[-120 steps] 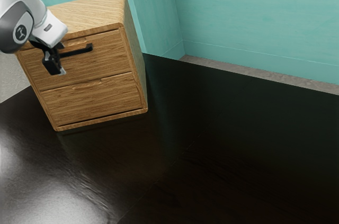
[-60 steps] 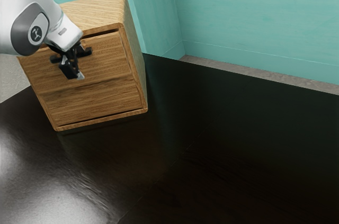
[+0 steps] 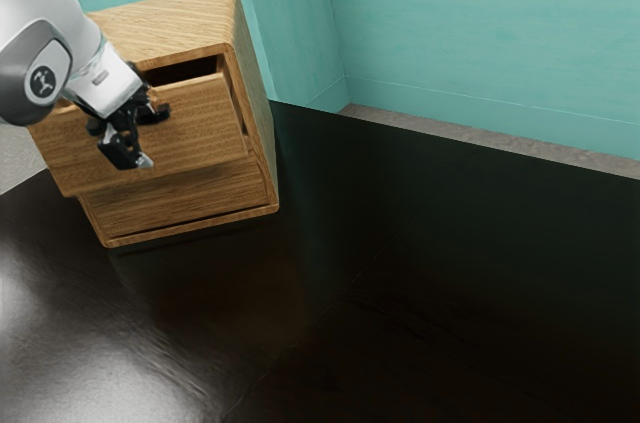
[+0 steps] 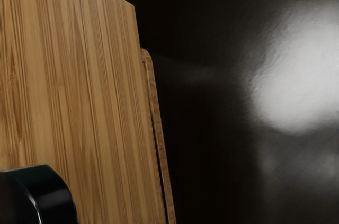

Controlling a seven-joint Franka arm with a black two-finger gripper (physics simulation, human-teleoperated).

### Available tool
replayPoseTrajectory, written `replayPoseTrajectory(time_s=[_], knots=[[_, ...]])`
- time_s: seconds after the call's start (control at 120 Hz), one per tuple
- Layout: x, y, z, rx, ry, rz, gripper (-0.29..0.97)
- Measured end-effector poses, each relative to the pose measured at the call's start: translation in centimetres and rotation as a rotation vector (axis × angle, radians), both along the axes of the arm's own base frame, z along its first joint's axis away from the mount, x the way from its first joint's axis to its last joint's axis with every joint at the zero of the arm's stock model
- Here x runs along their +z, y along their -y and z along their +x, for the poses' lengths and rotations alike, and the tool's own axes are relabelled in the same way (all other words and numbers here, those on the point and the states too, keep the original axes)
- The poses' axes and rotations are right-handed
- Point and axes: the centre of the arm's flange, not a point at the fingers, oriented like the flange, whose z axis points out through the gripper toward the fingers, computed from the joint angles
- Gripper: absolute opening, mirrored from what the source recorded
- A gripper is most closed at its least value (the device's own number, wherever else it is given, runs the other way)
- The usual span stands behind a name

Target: Pull the drawer handle with one arm to open the drawer

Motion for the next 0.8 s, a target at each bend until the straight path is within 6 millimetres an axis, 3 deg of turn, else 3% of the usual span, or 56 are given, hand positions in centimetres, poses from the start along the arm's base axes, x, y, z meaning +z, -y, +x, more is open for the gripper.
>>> replayPoseTrajectory(time_s=[0.108,0.192,0.275,0.467,0.575,0.8], knots=[[0.3,0.3,-0.5,-0.009,0.007,0.000,0.44],[0.1,0.7,-1.1,-0.018,0.004,-0.004,0.54],[0.3,1.1,-1.6,-0.027,0.010,-0.006,0.47],[0.3,1.0,-1.8,-0.032,0.016,-0.003,0.55],[1.5,1.3,-3.5,-0.036,0.054,-0.001,0.61],[0.3,0.8,-3.7,-0.031,0.065,0.003,0.66]])
